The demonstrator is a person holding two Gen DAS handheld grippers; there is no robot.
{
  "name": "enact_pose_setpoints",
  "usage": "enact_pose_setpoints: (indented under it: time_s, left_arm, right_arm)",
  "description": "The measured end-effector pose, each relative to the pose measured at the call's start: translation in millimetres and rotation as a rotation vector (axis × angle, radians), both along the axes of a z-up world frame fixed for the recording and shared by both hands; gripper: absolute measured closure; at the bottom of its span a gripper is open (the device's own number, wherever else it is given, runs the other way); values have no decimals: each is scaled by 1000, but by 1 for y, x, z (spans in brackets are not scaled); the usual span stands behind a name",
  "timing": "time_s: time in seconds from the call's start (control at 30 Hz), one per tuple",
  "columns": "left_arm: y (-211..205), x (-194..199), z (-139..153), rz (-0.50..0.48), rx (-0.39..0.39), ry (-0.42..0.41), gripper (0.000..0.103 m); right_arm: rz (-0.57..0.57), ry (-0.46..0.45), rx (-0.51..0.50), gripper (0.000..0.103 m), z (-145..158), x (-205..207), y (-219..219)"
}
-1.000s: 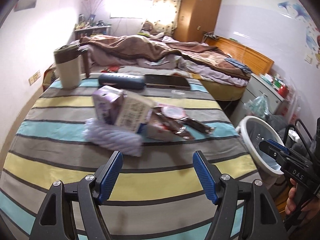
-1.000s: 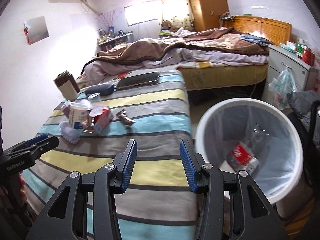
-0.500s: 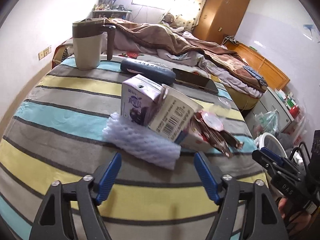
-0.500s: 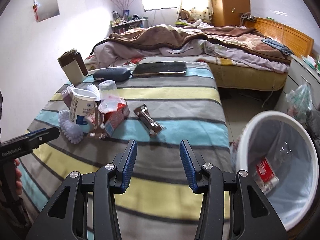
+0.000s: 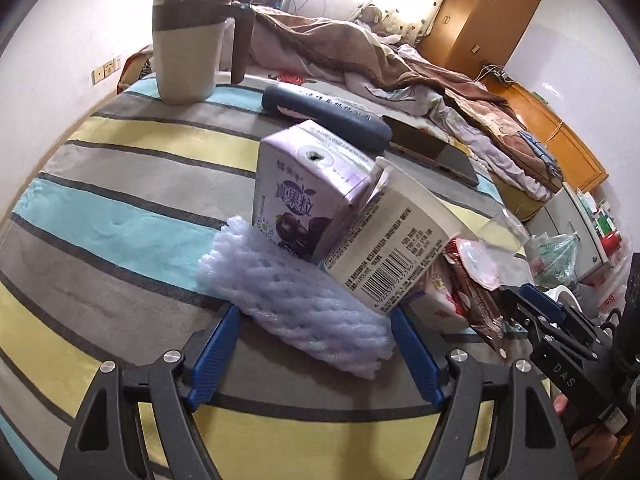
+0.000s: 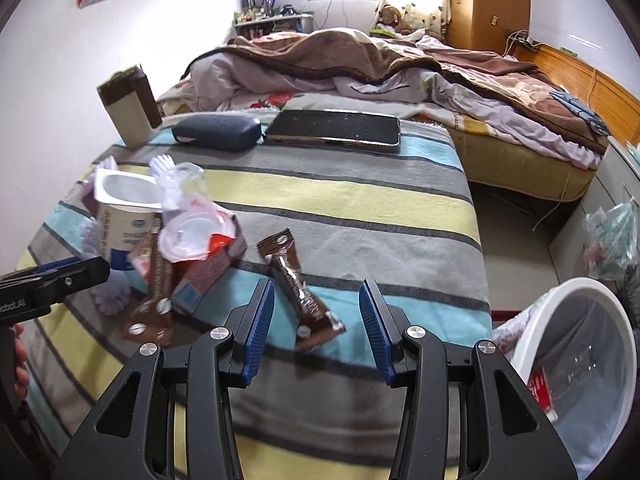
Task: Collect trash
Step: 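Grasp and lift the brown snack wrapper with the right gripper while the left gripper approaches the white foam net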
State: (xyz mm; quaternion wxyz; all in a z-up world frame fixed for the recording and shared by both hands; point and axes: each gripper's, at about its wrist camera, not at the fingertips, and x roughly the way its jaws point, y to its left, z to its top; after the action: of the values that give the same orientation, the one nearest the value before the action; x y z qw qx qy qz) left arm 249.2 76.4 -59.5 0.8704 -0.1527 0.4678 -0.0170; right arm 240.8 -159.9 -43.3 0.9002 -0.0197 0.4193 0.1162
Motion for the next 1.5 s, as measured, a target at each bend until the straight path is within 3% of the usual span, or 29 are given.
enact_pose_setpoints:
  time_s: [0.3, 0.4, 0.5, 0.93, 1.0, 1.17, 1.37, 1.5]
  left_arm:
    - [8, -7, -2, -16, 42, 13, 24]
    - [15, -12, 1, -7, 92, 0, 24]
    - [27, -17, 0, -6, 84, 6, 24]
    - [69, -45, 4, 65, 150, 14, 24]
    - [75, -47, 4, 76, 135, 18, 24]
    - [84, -55, 18, 87, 14, -42, 25]
    - [83, -29, 17, 151, -35, -25, 24]
    - [80, -11, 7, 200, -20, 13, 24]
  right_arm:
    - [38, 53, 4, 58, -8, 9, 8]
    - [37, 58, 6, 74, -9, 9, 9]
    - [30, 60, -3, 84, -10, 11, 10]
    - [49, 91, 81, 85, -10, -4, 17]
    - [51, 98, 101, 85, -10, -6, 16]
    - [44, 105, 164, 85, -9, -13, 15]
    - [26, 71, 136, 85, -5, -19, 18]
    - [22, 66, 139, 85, -5, -18, 16]
